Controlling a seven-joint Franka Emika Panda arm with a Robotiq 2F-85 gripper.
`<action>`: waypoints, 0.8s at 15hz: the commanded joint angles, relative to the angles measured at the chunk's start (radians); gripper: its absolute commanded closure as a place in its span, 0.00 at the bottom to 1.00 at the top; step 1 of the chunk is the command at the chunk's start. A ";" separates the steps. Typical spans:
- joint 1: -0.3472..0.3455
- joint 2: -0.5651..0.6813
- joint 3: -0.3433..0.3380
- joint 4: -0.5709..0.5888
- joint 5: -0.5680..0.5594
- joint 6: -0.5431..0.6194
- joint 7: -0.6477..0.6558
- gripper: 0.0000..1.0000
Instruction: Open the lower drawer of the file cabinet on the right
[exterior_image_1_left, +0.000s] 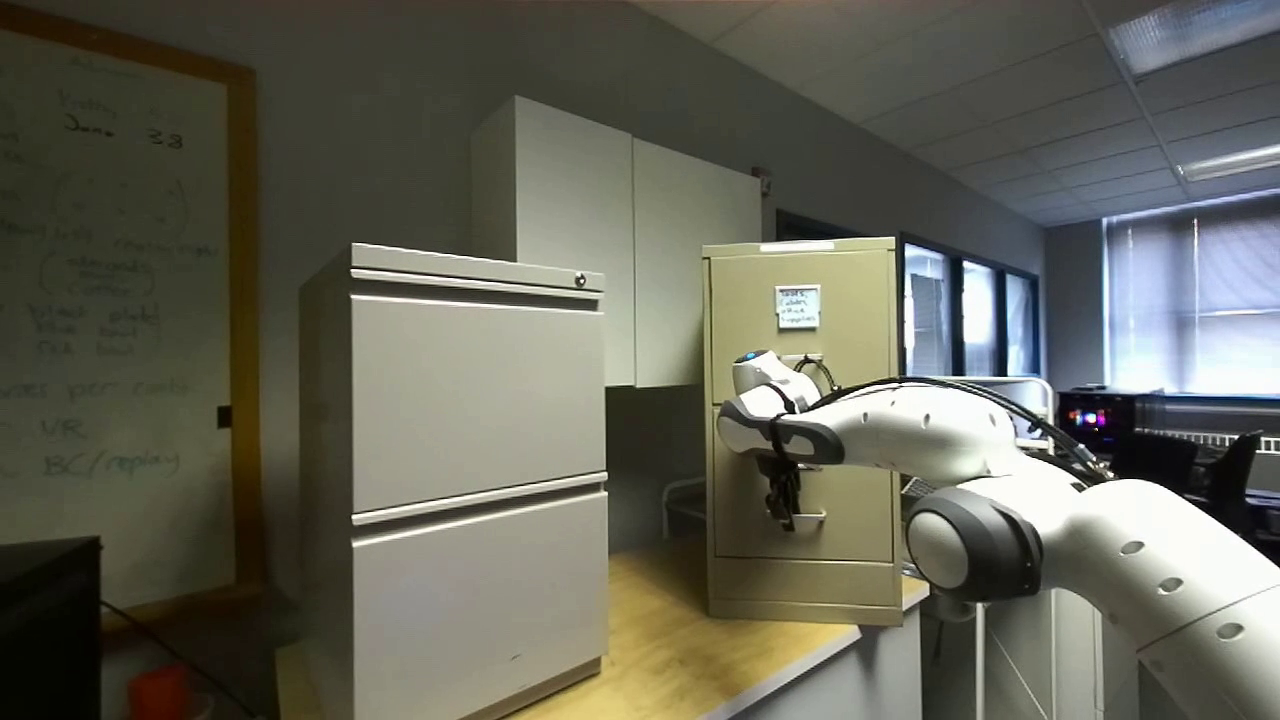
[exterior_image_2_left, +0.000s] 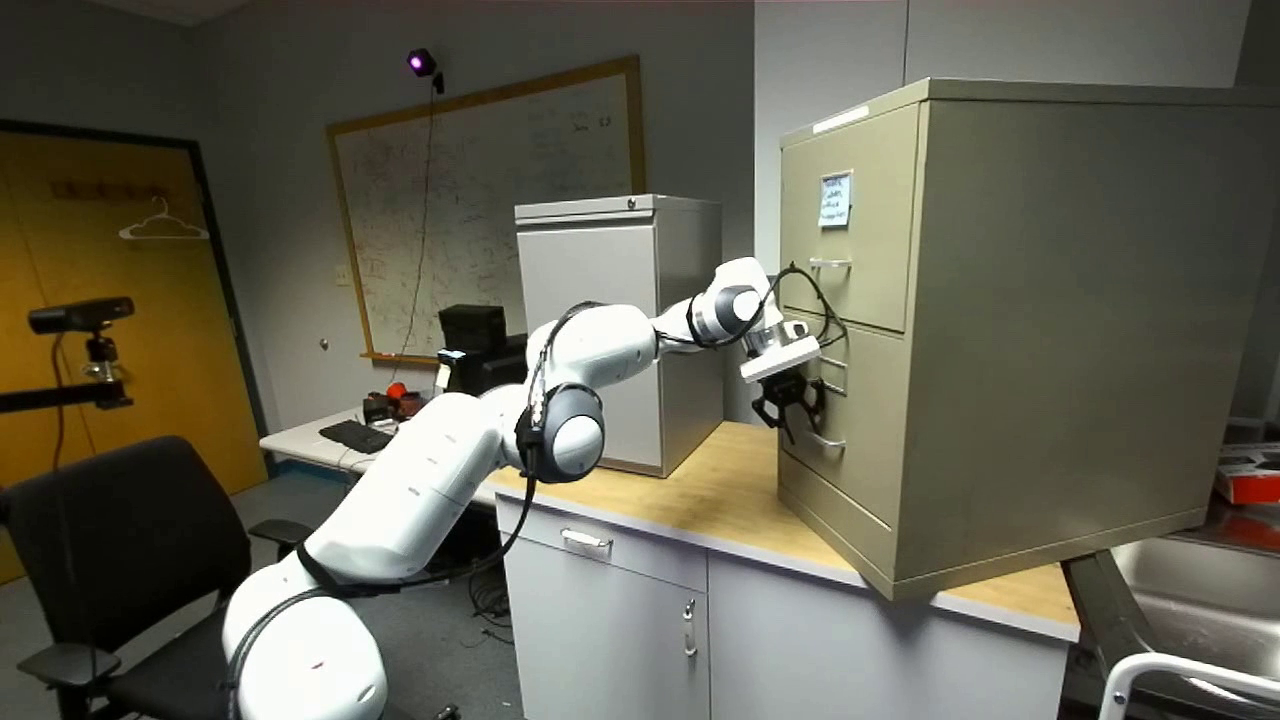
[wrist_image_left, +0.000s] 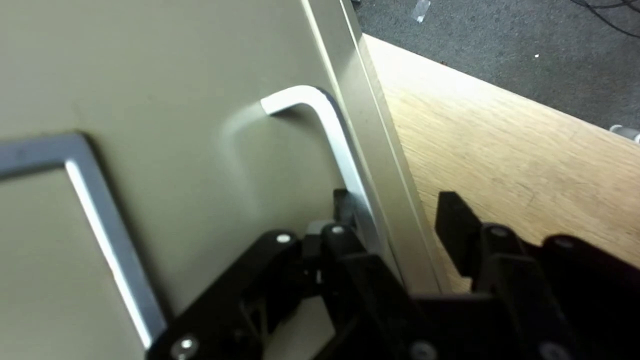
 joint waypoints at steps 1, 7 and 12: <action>0.003 0.027 0.045 0.001 0.054 -0.009 -0.011 0.79; 0.046 -0.049 0.054 -0.137 0.037 -0.021 0.004 0.79; 0.069 -0.105 0.052 -0.222 0.007 0.016 -0.013 0.79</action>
